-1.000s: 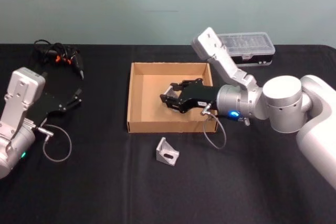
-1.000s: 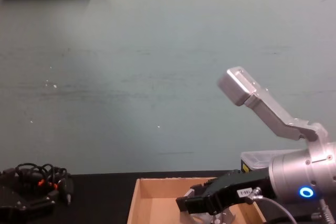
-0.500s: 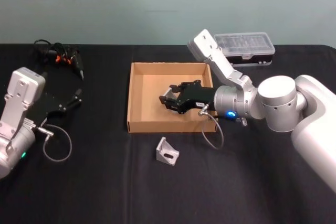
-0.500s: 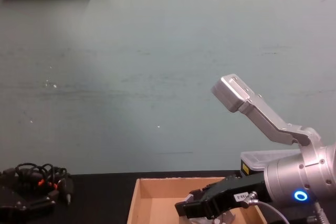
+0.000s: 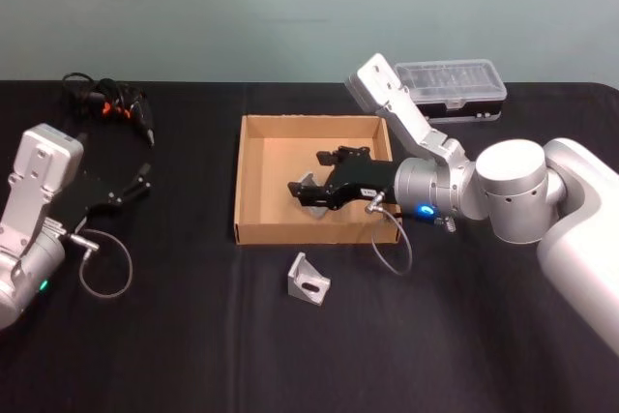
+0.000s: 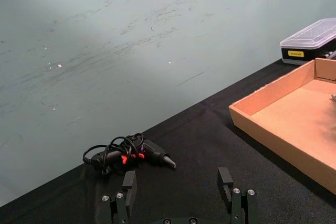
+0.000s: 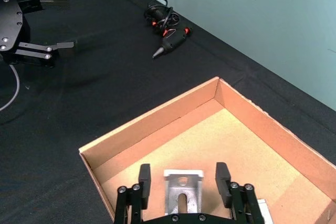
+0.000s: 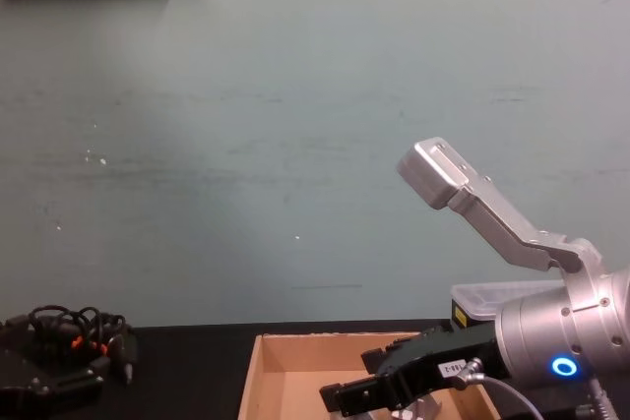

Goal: Use one hand to pick up the angle iron from the table and place it into the box.

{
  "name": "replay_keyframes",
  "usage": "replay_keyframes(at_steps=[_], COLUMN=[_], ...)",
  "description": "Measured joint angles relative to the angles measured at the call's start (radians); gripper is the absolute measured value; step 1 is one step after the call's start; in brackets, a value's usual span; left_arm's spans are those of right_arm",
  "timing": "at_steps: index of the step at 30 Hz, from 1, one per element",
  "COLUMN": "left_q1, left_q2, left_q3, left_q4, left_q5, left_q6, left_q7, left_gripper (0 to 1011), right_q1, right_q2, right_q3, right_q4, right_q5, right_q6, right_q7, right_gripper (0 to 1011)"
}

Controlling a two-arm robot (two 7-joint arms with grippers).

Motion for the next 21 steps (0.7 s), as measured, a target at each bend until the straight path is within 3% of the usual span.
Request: replay_keyframes(at_steps=[10,19,21], left_q1=[0.000,0.000,0.000], left_q2=[0.000,0.000,0.000], left_q3=[0.000,0.000,0.000], left_q4=[0.000,0.000,0.000], left_q5=[0.000,0.000,0.000], left_q6=[0.000,0.000,0.000], left_q7=[0.000,0.000,0.000], left_gripper=[1011,1011,1011], right_q1=[-0.001,-0.002,-0.014], right_q2=[0.001,0.001,0.011], right_q3=[0.000,0.000,0.005], right_q4=[-0.001,-0.003,-0.032], right_q5=[0.001,0.001,0.001], right_q6=[0.000,0.000,0.000], right_q7=[0.000,0.000,-0.001], right_gripper=[1003,1000,1000])
